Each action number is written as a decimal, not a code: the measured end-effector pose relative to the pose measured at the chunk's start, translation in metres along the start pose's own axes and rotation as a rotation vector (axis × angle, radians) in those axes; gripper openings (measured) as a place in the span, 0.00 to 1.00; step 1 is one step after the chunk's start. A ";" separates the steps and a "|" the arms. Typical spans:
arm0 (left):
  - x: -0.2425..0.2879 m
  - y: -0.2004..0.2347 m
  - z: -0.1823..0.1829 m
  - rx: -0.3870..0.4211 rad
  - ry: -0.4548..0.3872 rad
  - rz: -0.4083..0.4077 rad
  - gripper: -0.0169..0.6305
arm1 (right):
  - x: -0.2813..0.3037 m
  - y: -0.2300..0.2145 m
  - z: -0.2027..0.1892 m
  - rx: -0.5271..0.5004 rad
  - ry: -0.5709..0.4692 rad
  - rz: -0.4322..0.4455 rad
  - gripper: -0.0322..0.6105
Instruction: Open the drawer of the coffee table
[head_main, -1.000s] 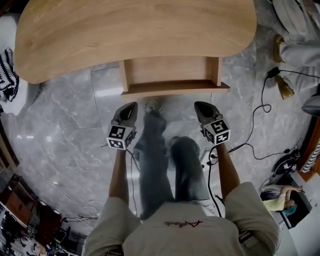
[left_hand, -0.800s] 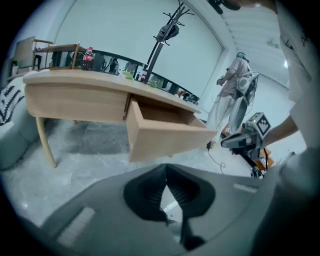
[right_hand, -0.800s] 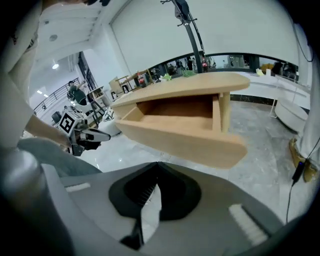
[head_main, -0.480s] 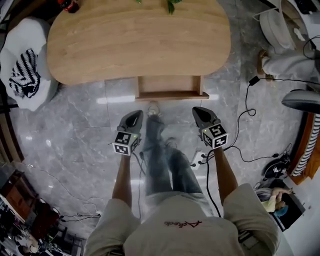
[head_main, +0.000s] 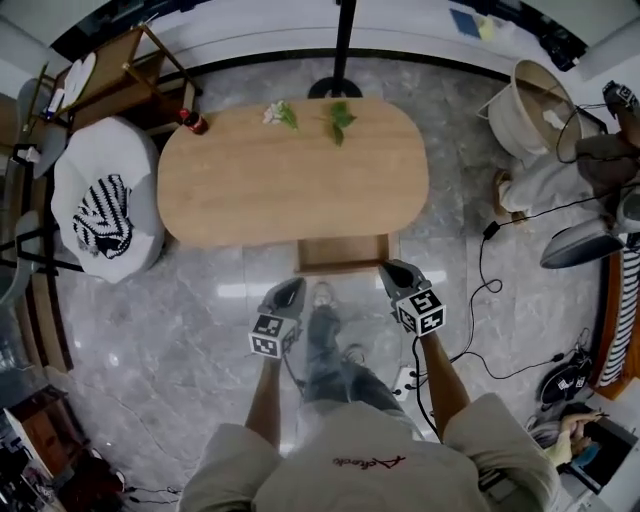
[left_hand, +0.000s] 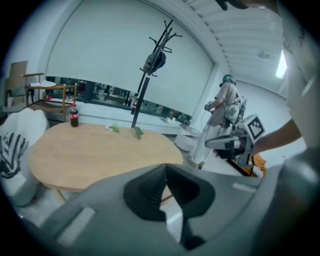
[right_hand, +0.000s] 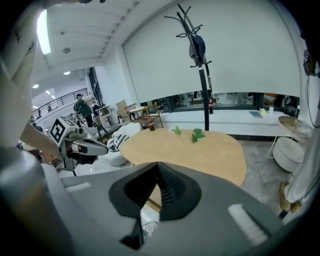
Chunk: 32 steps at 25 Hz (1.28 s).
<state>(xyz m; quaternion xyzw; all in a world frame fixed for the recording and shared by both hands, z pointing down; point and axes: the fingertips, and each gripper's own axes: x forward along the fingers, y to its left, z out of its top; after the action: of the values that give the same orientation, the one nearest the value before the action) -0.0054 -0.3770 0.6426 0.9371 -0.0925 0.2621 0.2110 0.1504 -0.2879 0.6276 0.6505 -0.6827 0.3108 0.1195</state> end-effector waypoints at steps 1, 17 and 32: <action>-0.003 -0.004 0.015 0.001 -0.003 -0.007 0.03 | -0.004 0.003 0.015 -0.007 -0.013 -0.001 0.06; -0.075 -0.052 0.224 0.133 -0.179 -0.018 0.03 | -0.098 0.035 0.239 -0.142 -0.273 -0.098 0.06; -0.091 -0.055 0.342 0.275 -0.315 -0.027 0.03 | -0.124 0.031 0.320 -0.217 -0.395 -0.156 0.06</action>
<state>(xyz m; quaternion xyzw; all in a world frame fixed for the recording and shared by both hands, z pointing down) 0.0878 -0.4744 0.3103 0.9877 -0.0749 0.1195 0.0674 0.2137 -0.3739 0.2999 0.7329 -0.6697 0.0922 0.0766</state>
